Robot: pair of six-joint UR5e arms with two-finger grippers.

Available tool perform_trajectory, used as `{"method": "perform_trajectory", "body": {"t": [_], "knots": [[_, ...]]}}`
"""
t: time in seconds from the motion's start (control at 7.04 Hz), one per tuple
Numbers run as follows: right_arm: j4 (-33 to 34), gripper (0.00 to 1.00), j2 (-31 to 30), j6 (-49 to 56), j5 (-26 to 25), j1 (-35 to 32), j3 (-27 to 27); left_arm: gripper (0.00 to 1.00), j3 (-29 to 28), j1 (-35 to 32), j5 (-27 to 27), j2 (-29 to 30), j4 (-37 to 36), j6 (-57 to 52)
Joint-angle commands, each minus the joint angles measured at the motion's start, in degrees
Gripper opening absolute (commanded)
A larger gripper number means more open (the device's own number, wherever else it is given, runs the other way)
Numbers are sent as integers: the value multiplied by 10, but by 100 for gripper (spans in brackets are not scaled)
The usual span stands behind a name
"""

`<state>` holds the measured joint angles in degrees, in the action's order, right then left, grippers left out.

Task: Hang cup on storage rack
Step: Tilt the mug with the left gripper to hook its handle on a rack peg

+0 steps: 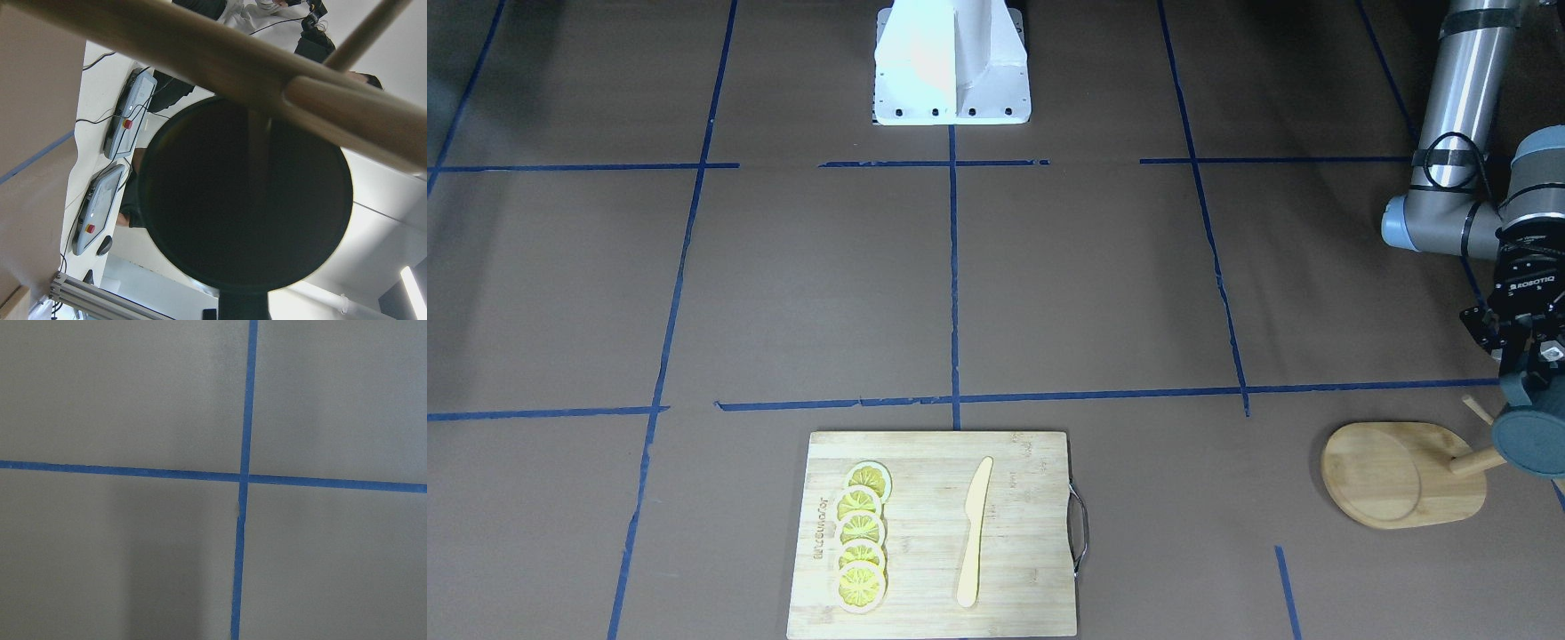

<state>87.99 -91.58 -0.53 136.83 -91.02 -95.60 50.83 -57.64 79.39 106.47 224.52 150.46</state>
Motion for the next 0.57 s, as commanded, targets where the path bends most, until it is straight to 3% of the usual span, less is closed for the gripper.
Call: {"method": "perform_trajectory", "body": {"t": [0.0, 0.14, 0.28, 0.43], "knots": [[1, 100, 0, 1, -1, 0, -1, 20, -1, 3, 0, -1, 1, 2], [0, 100, 0, 0, -1, 0, -1, 73, -6, 3, 1, -2, 1, 0], [0, 100, 0, 0, -1, 0, -1, 100, -8, 3, 2, -3, 1, 2], [1, 100, -1, 0, -1, 0, -1, 100, -7, 3, 2, -3, 1, 2]]}}
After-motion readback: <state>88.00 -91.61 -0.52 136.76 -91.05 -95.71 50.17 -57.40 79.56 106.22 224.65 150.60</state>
